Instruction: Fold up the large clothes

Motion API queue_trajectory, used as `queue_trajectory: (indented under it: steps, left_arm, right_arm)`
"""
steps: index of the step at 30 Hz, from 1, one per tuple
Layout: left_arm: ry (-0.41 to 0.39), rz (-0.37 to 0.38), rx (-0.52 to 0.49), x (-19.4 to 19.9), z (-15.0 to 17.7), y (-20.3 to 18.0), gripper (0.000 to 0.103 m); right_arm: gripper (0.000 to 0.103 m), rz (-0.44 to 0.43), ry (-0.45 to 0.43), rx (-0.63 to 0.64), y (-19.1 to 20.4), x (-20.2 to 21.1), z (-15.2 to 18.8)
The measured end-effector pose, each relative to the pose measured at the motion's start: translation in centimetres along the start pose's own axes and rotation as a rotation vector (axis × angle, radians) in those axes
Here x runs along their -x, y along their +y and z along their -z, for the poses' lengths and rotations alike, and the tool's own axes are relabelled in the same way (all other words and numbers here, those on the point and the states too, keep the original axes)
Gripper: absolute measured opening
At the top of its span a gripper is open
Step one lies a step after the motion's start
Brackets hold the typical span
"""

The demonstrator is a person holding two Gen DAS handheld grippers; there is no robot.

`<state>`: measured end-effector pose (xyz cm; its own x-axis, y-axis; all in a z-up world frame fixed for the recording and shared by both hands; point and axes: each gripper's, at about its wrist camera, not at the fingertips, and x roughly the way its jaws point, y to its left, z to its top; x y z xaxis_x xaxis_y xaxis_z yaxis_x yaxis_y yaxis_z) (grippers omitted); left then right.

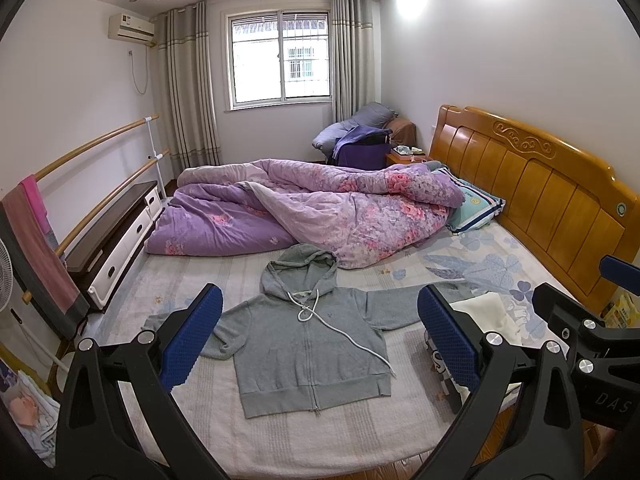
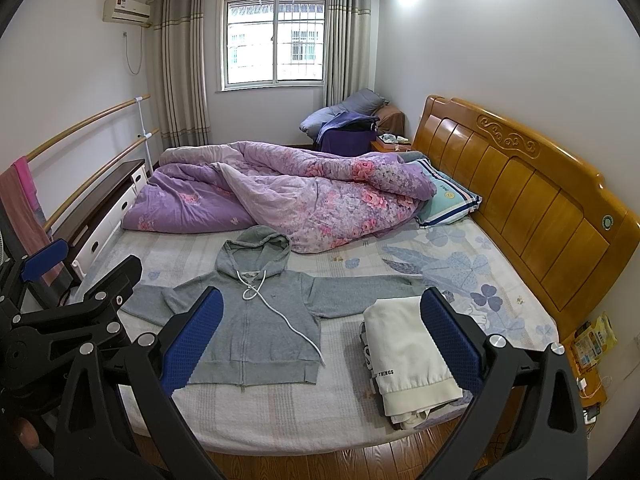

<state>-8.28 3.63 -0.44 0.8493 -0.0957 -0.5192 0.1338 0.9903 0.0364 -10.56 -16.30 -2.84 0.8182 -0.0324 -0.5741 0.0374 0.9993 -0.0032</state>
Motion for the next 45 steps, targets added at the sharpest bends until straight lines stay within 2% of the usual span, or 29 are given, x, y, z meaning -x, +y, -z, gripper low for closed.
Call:
queue_trajectory:
  steps: [45]
  left_arm:
    - [0.003, -0.001, -0.009, -0.78, -0.65, 0.31, 0.098]
  right_arm:
    - [0.095, -0.003, 0.005, 0.001, -0.16, -0.37, -0.50]
